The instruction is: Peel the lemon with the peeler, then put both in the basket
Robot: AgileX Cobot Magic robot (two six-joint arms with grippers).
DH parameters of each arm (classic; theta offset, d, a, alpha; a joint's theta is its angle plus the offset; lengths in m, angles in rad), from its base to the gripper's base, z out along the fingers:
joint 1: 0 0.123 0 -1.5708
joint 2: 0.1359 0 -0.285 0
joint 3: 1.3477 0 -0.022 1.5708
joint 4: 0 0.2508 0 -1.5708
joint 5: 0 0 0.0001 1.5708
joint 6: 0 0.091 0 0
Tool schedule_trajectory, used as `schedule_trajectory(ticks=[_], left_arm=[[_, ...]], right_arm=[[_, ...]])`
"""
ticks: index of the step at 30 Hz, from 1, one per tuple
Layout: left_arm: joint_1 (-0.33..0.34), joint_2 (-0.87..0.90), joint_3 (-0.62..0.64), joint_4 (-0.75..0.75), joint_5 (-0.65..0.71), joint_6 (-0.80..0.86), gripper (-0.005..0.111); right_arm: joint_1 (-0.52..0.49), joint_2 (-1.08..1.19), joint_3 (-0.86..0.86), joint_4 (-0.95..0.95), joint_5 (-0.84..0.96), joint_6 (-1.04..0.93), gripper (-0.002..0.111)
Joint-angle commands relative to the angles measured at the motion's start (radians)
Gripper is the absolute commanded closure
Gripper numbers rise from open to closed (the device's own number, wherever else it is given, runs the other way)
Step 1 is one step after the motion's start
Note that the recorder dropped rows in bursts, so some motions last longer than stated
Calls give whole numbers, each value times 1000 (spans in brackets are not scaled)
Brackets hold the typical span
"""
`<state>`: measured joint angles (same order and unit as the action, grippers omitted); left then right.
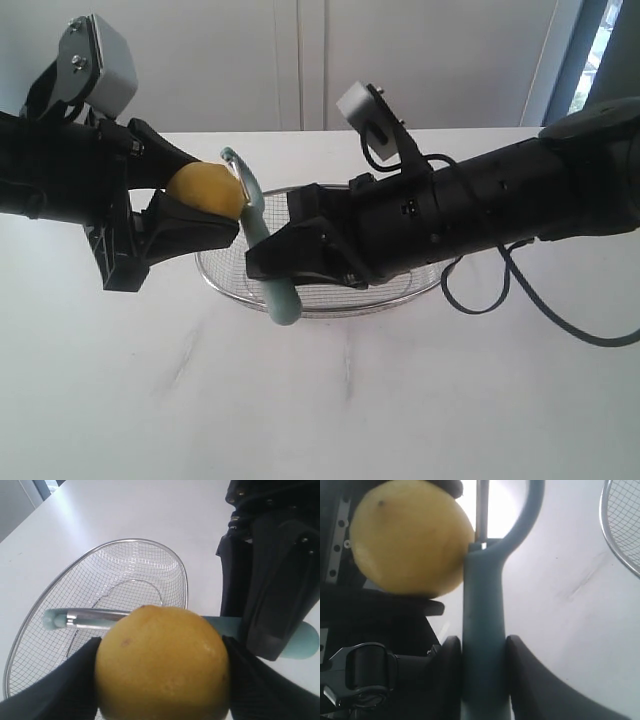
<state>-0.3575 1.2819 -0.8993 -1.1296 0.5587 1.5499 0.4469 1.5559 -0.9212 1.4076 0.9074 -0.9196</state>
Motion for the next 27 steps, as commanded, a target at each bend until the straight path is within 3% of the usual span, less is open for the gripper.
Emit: schedule_trajectory(ticks=[1, 17, 27], left_arm=[[-5, -4, 1, -29, 14, -1, 106], [-5, -4, 1, -29, 10, -1, 106], [-5, -4, 1, -29, 10, -1, 106]], right_arm=[[-2, -12, 6, 5, 0, -1, 108], [-40, -162, 6, -45, 62, 7, 108], [-52, -391, 4, -305, 46, 169, 108]])
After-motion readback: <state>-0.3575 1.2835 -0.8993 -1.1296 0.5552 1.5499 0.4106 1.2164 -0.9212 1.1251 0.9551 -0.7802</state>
